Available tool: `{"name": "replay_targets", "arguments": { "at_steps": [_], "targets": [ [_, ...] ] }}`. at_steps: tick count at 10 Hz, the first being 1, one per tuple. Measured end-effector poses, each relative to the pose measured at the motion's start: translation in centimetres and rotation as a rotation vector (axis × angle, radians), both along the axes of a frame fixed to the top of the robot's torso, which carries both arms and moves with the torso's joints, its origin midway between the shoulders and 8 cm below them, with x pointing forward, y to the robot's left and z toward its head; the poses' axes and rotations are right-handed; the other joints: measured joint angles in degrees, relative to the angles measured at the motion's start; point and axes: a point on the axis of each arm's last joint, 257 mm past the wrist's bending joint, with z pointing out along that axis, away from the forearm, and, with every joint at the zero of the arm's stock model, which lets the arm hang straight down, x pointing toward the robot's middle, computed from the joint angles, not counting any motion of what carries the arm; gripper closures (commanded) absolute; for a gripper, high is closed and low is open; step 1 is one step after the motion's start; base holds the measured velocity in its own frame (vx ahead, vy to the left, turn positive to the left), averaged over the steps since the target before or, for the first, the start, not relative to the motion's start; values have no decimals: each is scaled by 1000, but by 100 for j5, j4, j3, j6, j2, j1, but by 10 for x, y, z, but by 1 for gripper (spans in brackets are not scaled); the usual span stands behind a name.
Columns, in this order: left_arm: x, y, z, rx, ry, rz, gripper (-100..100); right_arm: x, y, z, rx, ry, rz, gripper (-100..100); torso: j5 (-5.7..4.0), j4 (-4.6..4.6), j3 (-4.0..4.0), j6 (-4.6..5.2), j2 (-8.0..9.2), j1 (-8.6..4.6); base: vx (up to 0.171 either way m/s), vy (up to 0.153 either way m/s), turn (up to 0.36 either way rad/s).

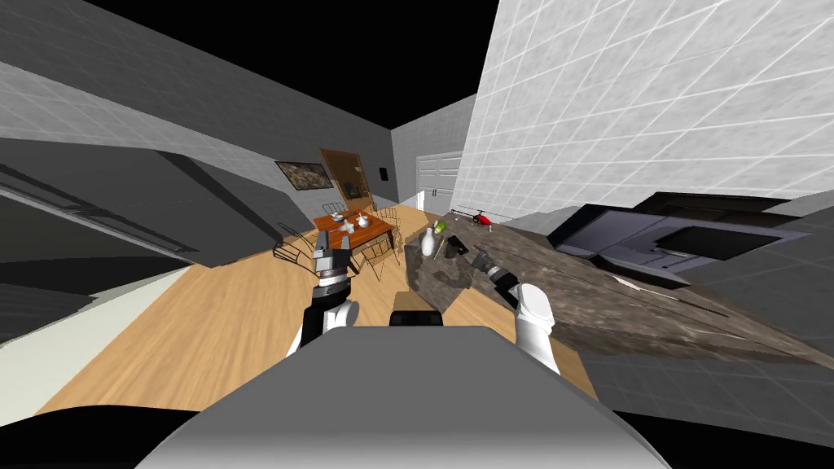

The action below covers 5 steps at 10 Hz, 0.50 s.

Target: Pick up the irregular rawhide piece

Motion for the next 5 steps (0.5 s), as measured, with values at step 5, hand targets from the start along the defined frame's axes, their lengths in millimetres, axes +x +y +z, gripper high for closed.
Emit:
{"name": "replay_targets", "arguments": {
  "at_steps": [5],
  "targets": [
    [0,0,0,0,0,0,0,3,-13,-26,-210,35,-6,-100,1,-1,-1,5,-2,3,-9,-36,169]
  ]
}}
